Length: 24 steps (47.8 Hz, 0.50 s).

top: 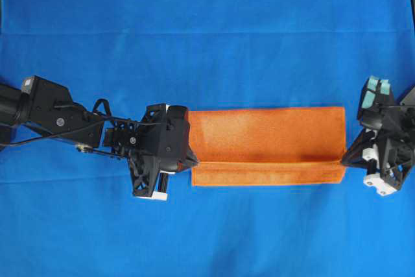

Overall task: Fold the orange towel.
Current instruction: 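Lift the top corners and fold them down toward the bottom edge, then release the corners and raise both grippers off the folded towel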

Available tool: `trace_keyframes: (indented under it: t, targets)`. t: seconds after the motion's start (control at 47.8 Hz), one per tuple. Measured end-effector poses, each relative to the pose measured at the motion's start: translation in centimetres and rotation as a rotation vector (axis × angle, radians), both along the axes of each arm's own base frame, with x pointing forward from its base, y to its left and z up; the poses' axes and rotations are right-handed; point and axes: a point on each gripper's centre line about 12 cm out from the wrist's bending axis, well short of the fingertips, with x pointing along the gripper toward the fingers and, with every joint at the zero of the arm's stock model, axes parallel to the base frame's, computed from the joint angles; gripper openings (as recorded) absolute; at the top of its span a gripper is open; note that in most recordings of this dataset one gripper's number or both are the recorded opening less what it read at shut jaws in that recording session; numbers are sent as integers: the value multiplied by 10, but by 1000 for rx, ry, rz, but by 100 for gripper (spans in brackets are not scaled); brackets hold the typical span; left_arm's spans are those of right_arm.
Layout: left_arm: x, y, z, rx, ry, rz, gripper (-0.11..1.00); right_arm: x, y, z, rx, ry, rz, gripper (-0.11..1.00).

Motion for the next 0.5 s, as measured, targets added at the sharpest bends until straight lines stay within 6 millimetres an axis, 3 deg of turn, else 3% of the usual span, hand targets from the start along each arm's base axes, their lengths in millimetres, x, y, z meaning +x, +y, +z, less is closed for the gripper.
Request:
trace_keyframes:
  t: [0.209,0.314,0.502]
  targets:
    - [1,6,-6,4,15,14,4,5,2,-5,-8,26,0,1]
    - [1,8,-8,4,20,19,21,7,2,-7,-9,39,-5,4]
    - [1,9,-7,8,17,18,71,11,3,-6,-8,38,-7,58]
